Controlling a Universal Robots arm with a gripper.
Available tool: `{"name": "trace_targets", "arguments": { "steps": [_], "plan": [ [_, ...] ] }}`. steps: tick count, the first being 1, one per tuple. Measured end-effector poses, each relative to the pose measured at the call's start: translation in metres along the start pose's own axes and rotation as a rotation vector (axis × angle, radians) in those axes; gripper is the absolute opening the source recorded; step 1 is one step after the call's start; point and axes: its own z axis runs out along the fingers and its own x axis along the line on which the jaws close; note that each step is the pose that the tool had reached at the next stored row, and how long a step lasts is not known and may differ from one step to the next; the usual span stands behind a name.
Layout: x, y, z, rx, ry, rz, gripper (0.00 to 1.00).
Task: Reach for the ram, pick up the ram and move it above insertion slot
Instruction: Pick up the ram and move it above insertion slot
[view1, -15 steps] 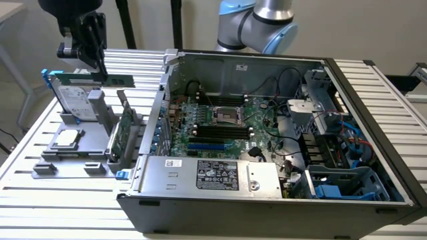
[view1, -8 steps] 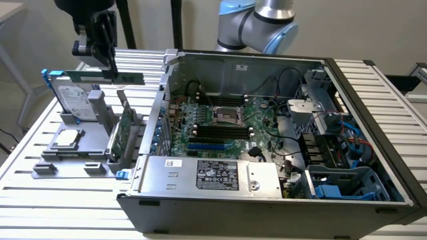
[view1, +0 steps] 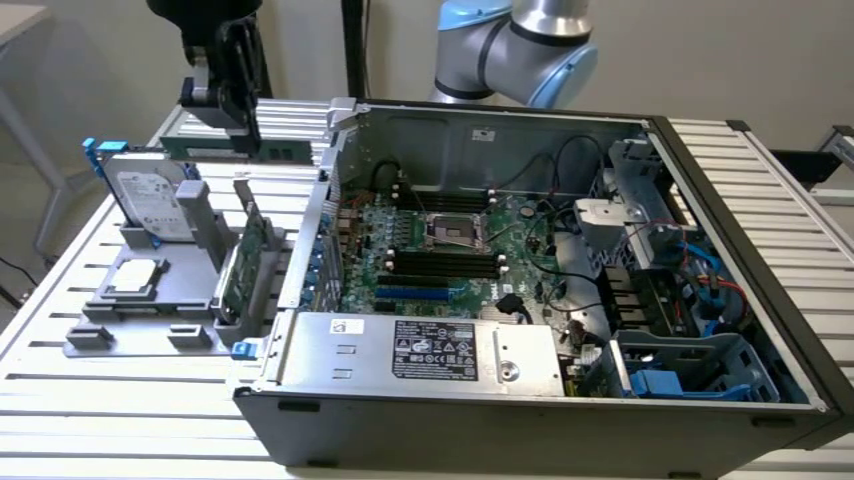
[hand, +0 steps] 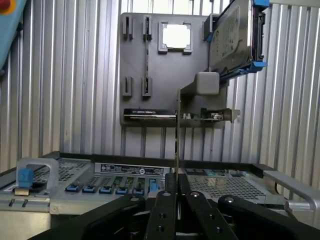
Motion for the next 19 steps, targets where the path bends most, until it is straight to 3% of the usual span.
{"name": "trace_targets", "arguments": {
  "steps": [19],
  "plan": [
    [-0.006, -0.0671, -0.0023, -0.0009, -0.0185, 0.000, 0.13]
  ]
}}
